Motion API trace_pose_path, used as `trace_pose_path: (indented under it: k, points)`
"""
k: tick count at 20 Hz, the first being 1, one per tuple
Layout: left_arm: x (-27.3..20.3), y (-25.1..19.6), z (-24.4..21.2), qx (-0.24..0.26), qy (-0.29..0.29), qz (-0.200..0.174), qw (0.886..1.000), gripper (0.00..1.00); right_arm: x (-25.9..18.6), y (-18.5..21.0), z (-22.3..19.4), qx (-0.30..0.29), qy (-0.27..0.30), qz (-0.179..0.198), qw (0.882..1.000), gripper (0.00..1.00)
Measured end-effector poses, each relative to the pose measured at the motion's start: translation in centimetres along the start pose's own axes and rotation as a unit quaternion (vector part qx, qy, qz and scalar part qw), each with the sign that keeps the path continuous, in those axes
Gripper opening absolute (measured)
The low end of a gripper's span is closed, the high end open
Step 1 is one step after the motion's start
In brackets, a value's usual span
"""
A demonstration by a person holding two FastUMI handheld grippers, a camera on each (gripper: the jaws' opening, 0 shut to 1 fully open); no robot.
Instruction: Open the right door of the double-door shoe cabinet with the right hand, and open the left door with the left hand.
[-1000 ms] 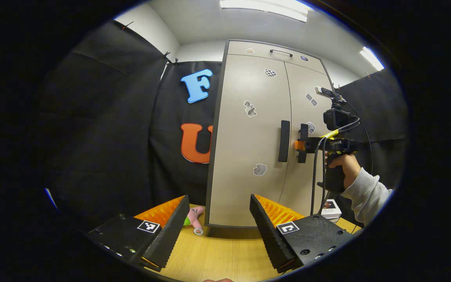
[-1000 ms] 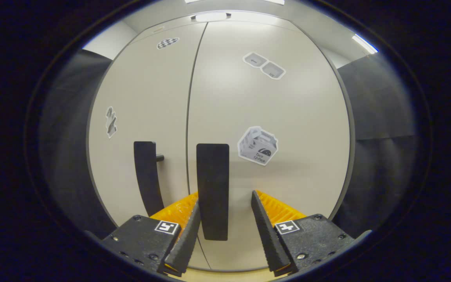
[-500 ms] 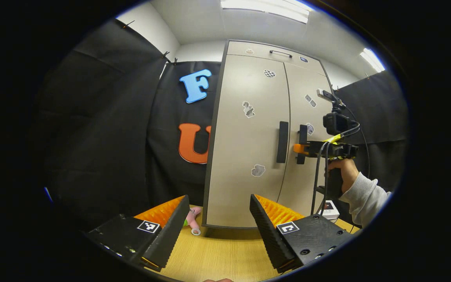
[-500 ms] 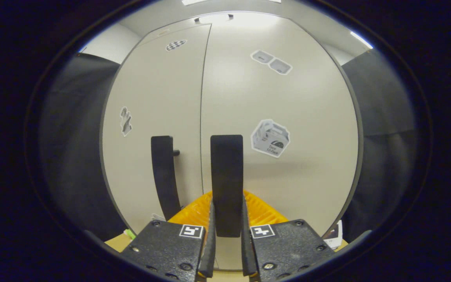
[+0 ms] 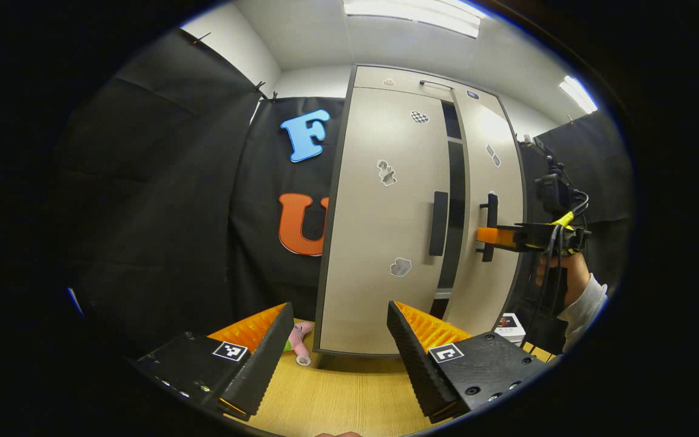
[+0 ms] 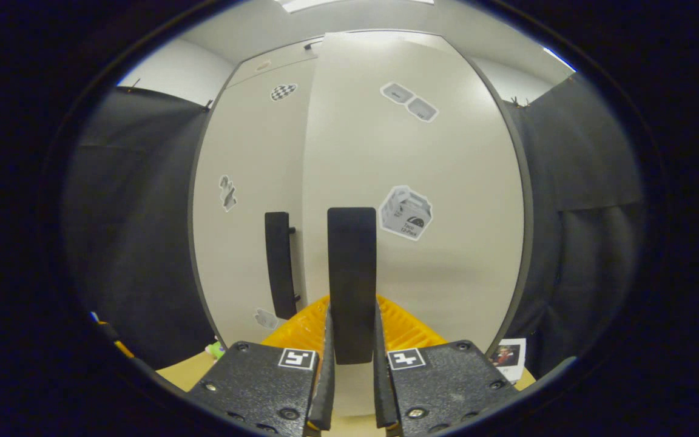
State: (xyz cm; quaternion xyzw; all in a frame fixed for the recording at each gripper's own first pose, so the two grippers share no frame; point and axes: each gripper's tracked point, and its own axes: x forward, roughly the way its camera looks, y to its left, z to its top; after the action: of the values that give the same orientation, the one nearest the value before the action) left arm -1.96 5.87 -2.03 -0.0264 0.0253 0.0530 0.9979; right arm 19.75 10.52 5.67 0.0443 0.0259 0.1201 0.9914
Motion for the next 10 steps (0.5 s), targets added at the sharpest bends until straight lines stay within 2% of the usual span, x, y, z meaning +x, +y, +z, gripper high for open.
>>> trace_pose_path:
  k: [8, 10]
  points:
    - [-0.2, -1.7, 0.3, 0.012, -0.003, -0.006, 1.000, 0.92, -3.2, -0.8, -0.2, -0.012, -0.002, 0.013, 1.000, 0.30]
    - [-0.6, -1.8, 0.4, 0.013, -0.007, -0.002, 1.000, 0.92, -3.6, -1.1, -0.2, 0.003, -0.004, 0.024, 1.000, 0.26]
